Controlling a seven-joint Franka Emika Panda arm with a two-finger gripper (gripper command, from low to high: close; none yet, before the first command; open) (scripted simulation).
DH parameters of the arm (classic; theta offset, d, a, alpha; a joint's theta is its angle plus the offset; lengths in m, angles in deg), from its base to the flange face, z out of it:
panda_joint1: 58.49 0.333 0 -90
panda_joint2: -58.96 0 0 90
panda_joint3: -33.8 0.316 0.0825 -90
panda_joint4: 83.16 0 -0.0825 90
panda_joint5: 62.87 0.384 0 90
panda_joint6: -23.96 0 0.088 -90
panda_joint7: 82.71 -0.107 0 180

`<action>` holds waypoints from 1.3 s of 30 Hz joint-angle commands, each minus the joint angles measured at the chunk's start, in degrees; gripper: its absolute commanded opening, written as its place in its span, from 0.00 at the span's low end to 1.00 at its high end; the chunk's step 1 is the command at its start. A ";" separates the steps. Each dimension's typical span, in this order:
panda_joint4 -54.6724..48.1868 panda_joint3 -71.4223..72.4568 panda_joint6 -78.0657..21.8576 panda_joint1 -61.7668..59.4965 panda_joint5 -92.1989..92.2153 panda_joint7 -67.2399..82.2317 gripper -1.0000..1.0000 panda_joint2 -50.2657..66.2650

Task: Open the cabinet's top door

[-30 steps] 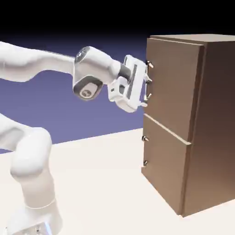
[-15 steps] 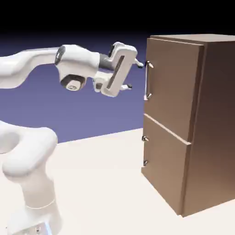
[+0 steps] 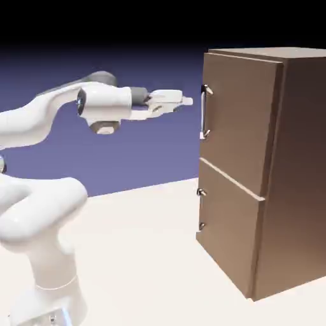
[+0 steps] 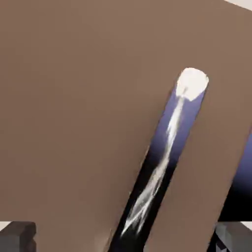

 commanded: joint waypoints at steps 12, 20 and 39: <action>-7.00 8.21 -6.61 -15.94 17.79 -12.02 0.50 -6.86; 3.01 2.45 -19.01 -9.76 19.96 -4.24 0.00 -7.82; 20.61 -26.56 -66.07 -16.28 3.91 10.97 0.00 -5.29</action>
